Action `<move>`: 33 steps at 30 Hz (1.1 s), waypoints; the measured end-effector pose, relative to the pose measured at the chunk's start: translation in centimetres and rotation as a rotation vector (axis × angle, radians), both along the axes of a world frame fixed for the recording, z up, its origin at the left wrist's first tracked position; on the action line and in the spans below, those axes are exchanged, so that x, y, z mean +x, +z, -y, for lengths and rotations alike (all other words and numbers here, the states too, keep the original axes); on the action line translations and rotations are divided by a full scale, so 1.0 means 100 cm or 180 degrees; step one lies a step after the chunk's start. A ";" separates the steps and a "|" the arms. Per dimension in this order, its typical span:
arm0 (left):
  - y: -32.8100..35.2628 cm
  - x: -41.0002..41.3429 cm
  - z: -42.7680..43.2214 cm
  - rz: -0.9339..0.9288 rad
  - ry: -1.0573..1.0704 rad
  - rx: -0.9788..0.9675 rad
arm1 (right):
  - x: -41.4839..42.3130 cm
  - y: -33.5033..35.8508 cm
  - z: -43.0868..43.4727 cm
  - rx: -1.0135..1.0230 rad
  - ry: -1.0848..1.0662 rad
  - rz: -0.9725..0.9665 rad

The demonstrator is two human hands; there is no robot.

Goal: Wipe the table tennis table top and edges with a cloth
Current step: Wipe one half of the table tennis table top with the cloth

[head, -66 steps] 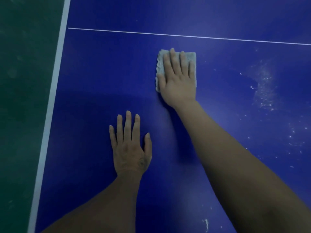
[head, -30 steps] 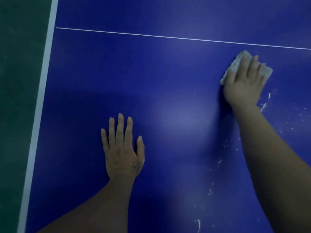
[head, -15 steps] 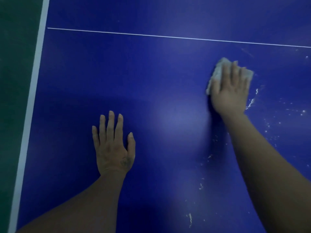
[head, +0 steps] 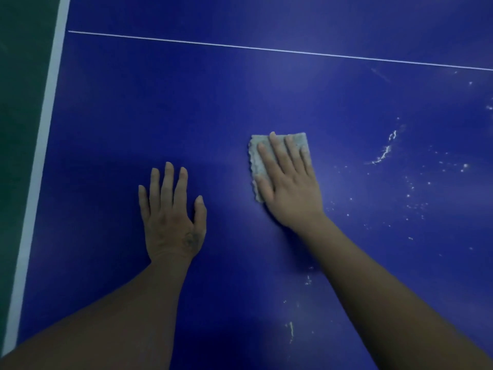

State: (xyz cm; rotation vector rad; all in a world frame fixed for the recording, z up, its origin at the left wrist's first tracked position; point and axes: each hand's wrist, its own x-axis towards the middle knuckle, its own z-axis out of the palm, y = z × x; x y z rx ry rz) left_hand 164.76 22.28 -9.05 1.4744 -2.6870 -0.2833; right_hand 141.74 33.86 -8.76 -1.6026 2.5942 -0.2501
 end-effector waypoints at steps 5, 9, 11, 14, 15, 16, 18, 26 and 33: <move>0.003 -0.001 -0.001 -0.0090 0.0017 -0.0035 | -0.091 0.001 -0.027 0.0102 -0.1255 0.0064; 0.004 0.000 -0.002 -0.0134 -0.0013 -0.0100 | -0.091 0.004 -0.026 0.0200 -0.1839 0.0217; 0.005 0.000 -0.002 -0.0121 -0.0015 -0.0057 | -0.051 0.004 -0.024 0.0200 -0.1617 0.0043; 0.006 -0.001 -0.003 -0.0123 -0.0021 -0.0034 | 0.015 0.004 -0.042 0.0203 -0.0779 -0.0027; 0.006 -0.001 -0.003 -0.0148 -0.0019 -0.0058 | 0.023 0.005 -0.054 0.0206 -0.0473 -0.0003; 0.007 0.000 -0.004 -0.0175 -0.0023 -0.0080 | 0.023 0.005 -0.066 0.0213 -0.0235 0.0018; 0.007 0.001 -0.006 -0.0209 -0.0044 -0.0116 | 0.001 0.005 -0.086 0.0214 -0.0140 0.0030; 0.003 0.009 -0.009 -0.0253 -0.0186 -0.0116 | -0.050 0.009 -0.087 0.0315 -0.1904 0.0250; 0.006 0.062 -0.094 -0.0035 -0.0319 0.0097 | 0.091 0.013 -0.081 0.0309 -0.0400 0.0312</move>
